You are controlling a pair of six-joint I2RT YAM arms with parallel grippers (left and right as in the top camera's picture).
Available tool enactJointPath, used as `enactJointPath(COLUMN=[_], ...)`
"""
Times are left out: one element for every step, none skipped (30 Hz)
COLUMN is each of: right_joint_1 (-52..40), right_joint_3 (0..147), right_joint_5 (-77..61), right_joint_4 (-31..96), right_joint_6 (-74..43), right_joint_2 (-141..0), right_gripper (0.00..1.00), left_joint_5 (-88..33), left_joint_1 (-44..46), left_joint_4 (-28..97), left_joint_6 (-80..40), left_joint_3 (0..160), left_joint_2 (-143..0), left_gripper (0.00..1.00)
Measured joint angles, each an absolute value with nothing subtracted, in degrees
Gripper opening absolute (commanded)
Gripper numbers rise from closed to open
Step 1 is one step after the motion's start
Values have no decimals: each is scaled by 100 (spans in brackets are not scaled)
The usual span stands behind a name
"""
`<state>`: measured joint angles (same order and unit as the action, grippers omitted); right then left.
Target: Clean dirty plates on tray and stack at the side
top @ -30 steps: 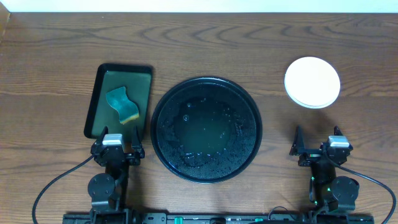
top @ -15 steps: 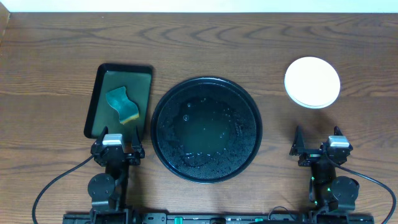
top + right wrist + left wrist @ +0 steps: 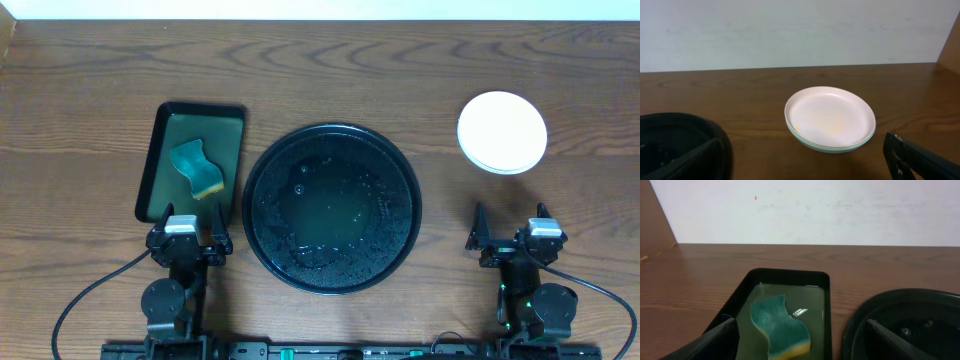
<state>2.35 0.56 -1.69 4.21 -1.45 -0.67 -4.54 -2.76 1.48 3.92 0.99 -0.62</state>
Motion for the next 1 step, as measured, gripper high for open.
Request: enactJointPath(right_joint_1=[235], right_joint_3=[56], right_joint_5=[-169], right_joint_4=[421], right_joint_6=[-145], right_joint_2=[-67], right_gripper=[99], left_joint_5=[-451], left_joint_1=[-276], left_joint_4=[148], left_joint_6=[395], left_joint_3=[99], left_joint_2=[-62], left_gripper=[79])
